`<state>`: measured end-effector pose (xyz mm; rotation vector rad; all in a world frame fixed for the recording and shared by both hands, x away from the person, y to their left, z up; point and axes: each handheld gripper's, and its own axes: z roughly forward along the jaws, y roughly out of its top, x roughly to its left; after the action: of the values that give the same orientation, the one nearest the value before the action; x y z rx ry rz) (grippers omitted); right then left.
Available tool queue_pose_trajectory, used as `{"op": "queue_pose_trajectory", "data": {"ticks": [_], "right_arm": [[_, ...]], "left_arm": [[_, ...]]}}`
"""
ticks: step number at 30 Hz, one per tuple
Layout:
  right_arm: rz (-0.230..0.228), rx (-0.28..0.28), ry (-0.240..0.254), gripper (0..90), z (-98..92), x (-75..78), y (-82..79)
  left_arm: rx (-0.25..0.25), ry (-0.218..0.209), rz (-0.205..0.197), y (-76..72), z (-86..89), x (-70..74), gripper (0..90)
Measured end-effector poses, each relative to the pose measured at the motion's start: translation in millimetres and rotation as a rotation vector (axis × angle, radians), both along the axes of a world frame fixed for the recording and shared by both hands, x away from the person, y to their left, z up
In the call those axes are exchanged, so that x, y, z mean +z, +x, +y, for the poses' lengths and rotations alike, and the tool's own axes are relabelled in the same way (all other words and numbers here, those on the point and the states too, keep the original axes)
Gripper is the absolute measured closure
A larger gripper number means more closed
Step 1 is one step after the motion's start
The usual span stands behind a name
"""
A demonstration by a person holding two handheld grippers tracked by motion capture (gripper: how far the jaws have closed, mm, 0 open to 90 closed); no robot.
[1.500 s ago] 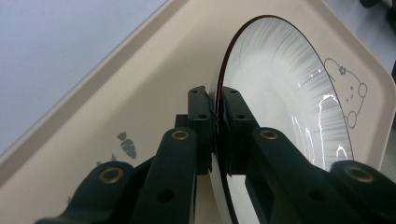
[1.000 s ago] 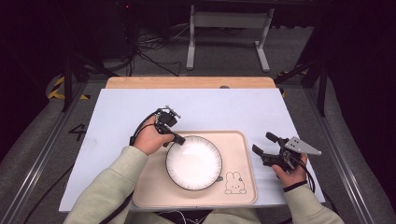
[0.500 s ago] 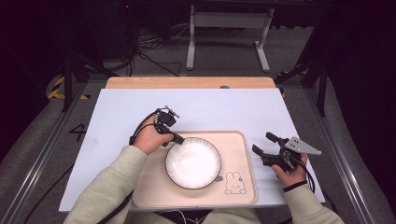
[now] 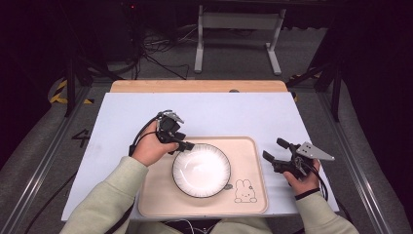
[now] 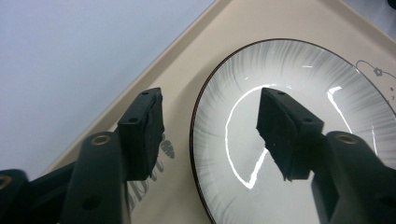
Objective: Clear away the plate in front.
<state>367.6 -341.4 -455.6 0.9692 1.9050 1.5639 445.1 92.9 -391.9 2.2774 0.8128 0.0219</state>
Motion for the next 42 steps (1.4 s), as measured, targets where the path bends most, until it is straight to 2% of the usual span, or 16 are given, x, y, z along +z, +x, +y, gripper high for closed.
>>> {"op": "queue_pose_trajectory", "data": {"ticks": [5, 9, 12, 13, 17, 24, 26, 31, 32, 35, 36, 42], "right_arm": [[-0.003, 0.0, -0.005, 16.8, 0.6, 0.0, -0.3], [-0.005, -0.001, -0.007, 16.5, 0.7, 0.0, -0.4], [0.002, 0.002, -0.008, 15.9, 0.8, 0.2, -0.2], [0.003, 0.004, -0.01, 15.6, 0.8, 0.3, 0.2], [0.007, 0.007, -0.008, 15.0, 0.5, 0.3, 0.9], [0.013, 0.013, -0.011, 14.9, 0.8, 0.4, 0.9], [0.018, 0.017, -0.01, 13.4, 0.6, 0.5, 1.2], [0.01, 0.021, -0.014, 11.4, 1.1, 0.5, 1.3], [0.008, 0.027, -0.018, 10.9, 1.3, 0.6, 1.4], [0.01, 0.032, -0.018, 10.3, 1.3, 0.6, 1.4], [0.01, 0.036, -0.019, 10.1, 1.3, 0.6, 1.6], [0.016, 0.044, -0.021, 9.8, 1.5, 0.7, 1.7]], "left_arm": [[-0.009, -0.006, -0.052, -10.1, 6.8, 7.4, 27.5], [-0.025, -0.045, -0.055, -16.9, 12.4, 10.9, 21.8], [-0.028, -0.054, -0.069, -19.5, 16.0, 12.9, 19.6], [-0.021, -0.072, -0.087, -22.5, 19.9, 14.4, 18.8], [-0.022, -0.094, -0.117, -28.2, 28.2, 16.2, 17.4], [-0.046, -0.102, -0.165, -40.2, 41.6, 13.9, 15.0], [-0.033, -0.13, -0.176, -47.4, 49.5, 13.4, 14.7], [-0.029, -0.137, -0.211, -55.9, 63.2, 11.0, 14.0], [-0.008, -0.15, -0.221, -60.3, 69.5, 9.6, 13.7], [0.009, -0.167, -0.234, -65.2, 78.9, 8.2, 13.1], [0.021, -0.174, -0.252, -67.6, 84.0, 7.5, 13.0], [0.039, -0.199, -0.255, -75.2, 98.9, 0.4, 10.4]]}}
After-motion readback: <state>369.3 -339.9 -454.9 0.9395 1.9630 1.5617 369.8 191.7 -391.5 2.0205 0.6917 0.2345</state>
